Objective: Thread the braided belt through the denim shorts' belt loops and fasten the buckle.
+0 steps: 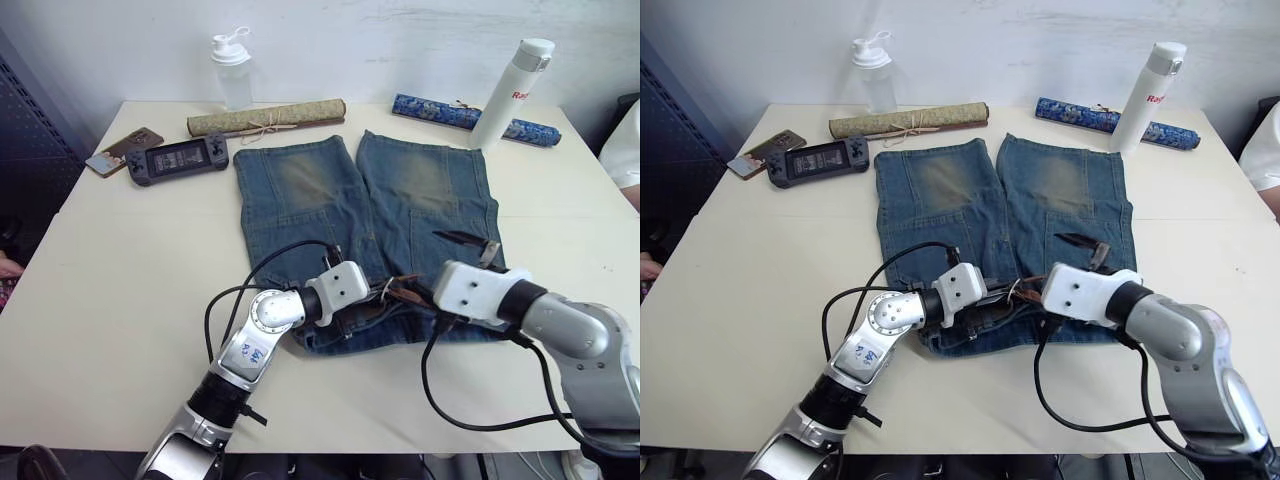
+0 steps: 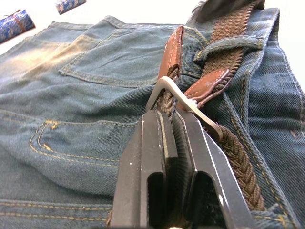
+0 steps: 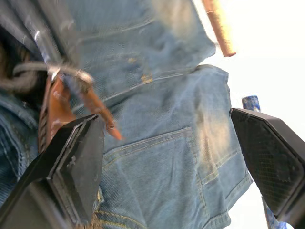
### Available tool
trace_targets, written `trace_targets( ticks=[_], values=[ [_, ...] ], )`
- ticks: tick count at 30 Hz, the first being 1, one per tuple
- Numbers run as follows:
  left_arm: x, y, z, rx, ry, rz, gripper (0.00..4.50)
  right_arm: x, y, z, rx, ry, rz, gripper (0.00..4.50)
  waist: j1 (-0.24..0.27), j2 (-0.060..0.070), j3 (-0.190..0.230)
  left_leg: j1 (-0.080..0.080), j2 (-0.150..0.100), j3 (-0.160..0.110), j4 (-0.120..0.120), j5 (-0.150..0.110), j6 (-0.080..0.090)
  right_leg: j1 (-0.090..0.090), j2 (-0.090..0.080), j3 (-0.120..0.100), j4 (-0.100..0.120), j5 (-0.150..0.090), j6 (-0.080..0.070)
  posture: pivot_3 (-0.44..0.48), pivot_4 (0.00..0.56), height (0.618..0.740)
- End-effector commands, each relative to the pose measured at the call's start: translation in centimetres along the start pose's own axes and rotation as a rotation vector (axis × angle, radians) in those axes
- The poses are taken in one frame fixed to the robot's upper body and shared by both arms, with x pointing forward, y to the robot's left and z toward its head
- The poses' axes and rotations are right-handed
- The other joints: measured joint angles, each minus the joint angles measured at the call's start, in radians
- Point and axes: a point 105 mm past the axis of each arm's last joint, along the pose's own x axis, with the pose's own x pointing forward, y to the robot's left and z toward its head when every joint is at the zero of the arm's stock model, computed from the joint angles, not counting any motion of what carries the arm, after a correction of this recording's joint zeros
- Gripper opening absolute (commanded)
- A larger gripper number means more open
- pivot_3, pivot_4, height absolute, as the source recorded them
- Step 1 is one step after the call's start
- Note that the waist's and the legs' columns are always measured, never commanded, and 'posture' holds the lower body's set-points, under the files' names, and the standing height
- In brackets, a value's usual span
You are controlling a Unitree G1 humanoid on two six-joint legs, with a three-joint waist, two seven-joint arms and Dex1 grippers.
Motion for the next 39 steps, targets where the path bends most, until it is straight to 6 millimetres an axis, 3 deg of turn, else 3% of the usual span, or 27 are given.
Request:
trace_targets(
  ticks=[1,6,9,17,22,23,28,29,32,35,39],
  values=[
    [0.4,-0.7,1.2,0.060,-0.042,-0.038,0.00,0.5,0.0,0.4,-0.084,-0.023,-0.001,4.44,0.000,0.000,0.000,0.000,0.000,0.000,0.000,0.000,0.000,0.000,0.000,0.000,0.000,0.000,0.000,0.000,0.150,0.717],
    [0.3,-0.7,1.3,0.112,-0.034,-0.041,0.00,0.9,0.6,0.3,-0.092,-0.038,0.010,4.44,0.000,0.000,0.000,0.000,0.000,0.000,0.000,0.000,0.000,0.000,0.000,0.000,0.000,0.000,0.000,0.000,0.150,0.717],
    [0.2,-0.7,1.2,0.119,-0.034,-0.039,0.00,1.0,1.0,0.2,-0.071,-0.037,0.014,3.71,0.000,0.000,0.000,0.000,0.000,0.000,0.000,0.000,0.000,0.000,0.000,0.000,0.000,0.000,0.000,0.000,0.150,0.717],
    [0.2,-0.6,1.3,0.149,-0.034,-0.032,0.00,1.0,1.7,0.5,-0.045,-0.041,0.025,0.01,-0.001,0.000,0.000,0.000,0.000,0.000,0.000,0.000,0.000,0.000,0.000,0.000,0.000,0.000,0.000,0.000,0.150,0.717],
    [0.2,-0.2,1.7,0.165,-0.050,-0.014,0.00,0.9,1.8,0.5,-0.032,-0.034,0.015,0.01,-0.001,0.000,0.000,0.000,0.000,0.000,0.000,0.000,0.000,0.000,0.000,0.000,0.000,0.000,0.000,0.000,0.150,0.717],
    [0.2,-0.2,1.8,0.160,-0.060,-0.011,0.82,0.9,1.8,0.5,-0.031,-0.032,0.013,0.00,-0.001,0.000,0.000,0.000,0.000,0.000,0.000,0.000,0.000,0.000,0.000,0.000,0.000,0.000,0.000,0.000,0.150,0.717],
    [-0.8,0.1,2.5,0.082,-0.096,-0.015,2.61,0.9,2.0,0.6,-0.003,-0.026,-0.003,0.00,-0.001,0.000,0.000,0.000,0.000,0.000,0.000,0.000,0.000,0.000,0.000,0.000,0.000,0.000,0.000,0.000,0.150,0.717],
    [-1.4,0.3,2.8,0.057,-0.112,-0.014,2.75,0.9,2.0,0.6,0.000,-0.028,-0.007,0.00,-0.001,0.000,0.000,0.000,0.000,0.000,0.000,0.000,0.000,0.000,0.000,0.000,0.000,0.000,0.000,0.000,0.150,0.717],
    [-3.7,0.8,3.7,-0.108,-0.194,-0.023,2.75,0.9,2.2,0.7,0.010,-0.029,-0.012,0.00,-0.004,0.000,0.000,0.000,0.001,0.000,0.000,0.000,0.000,0.000,0.000,0.000,0.000,0.000,0.000,0.000,0.150,0.717],
    [-6.4,0.3,3.3,-0.238,-0.201,-0.085,2.75,0.8,2.3,0.6,0.015,-0.022,-0.016,0.00,-0.005,0.000,0.000,0.000,0.001,0.000,0.000,0.001,-0.001,0.000,0.000,0.001,0.000,0.000,0.000,0.000,0.150,0.717],
    [-8.0,0.1,2.8,-0.335,-0.187,-0.106,2.75,0.6,2.3,0.5,0.016,-0.019,-0.023,0.00,-0.004,0.001,0.000,0.001,0.002,0.000,0.000,0.001,-0.001,0.000,0.001,0.001,0.000,0.000,0.000,0.000,0.150,0.717]
  ],
)
